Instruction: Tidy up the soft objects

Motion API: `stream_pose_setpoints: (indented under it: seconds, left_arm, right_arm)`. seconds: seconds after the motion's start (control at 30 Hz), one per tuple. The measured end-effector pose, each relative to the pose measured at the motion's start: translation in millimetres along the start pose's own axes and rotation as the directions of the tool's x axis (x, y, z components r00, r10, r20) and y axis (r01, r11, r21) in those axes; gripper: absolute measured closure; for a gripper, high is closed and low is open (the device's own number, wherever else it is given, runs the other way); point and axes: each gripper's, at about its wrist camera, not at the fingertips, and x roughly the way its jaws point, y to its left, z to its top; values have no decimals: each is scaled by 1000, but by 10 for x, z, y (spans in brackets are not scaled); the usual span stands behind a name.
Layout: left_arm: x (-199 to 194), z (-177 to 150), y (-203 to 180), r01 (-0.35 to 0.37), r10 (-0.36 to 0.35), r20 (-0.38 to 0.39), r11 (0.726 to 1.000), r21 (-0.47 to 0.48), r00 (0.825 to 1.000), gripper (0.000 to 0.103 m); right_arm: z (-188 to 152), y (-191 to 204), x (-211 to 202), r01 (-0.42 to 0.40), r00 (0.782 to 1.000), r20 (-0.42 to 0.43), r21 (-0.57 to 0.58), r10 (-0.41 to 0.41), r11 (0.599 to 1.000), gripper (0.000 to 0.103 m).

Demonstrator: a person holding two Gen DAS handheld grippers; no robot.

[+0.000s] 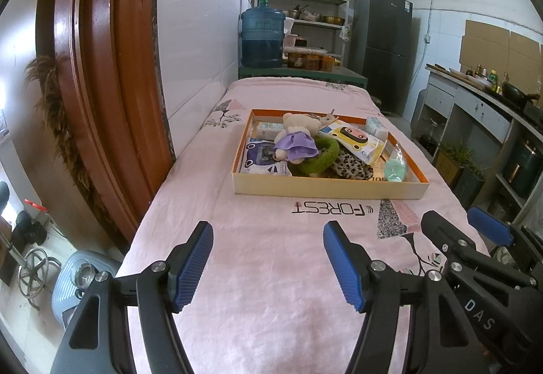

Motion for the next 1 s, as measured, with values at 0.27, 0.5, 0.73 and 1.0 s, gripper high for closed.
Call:
stream_pose_setpoints:
  seconds: [0.27, 0.5, 0.73, 1.0]
  left_arm:
    - [4, 7, 11, -1, 1, 1, 1000, 0, 1000, 36]
    - [7, 5, 14, 2, -2, -1, 1000, -2, 1000, 36]
    - [18, -13, 12, 4, -4, -4, 1000, -1, 1000, 36]
    - [-27, -102, -32, -16, 16, 1, 1000, 8, 1000, 36]
  right_arm:
    - [-1, 7, -3, 0, 1000, -1, -1, 0, 1000, 35]
    - [-8, 13, -7, -3, 1000, -4, -2, 3, 1000, 35]
    - [-11, 10, -5, -6, 1000, -5, -1, 6, 1000, 35]
    - [-8, 7, 4, -10, 1000, -7, 2, 10, 1000, 35]
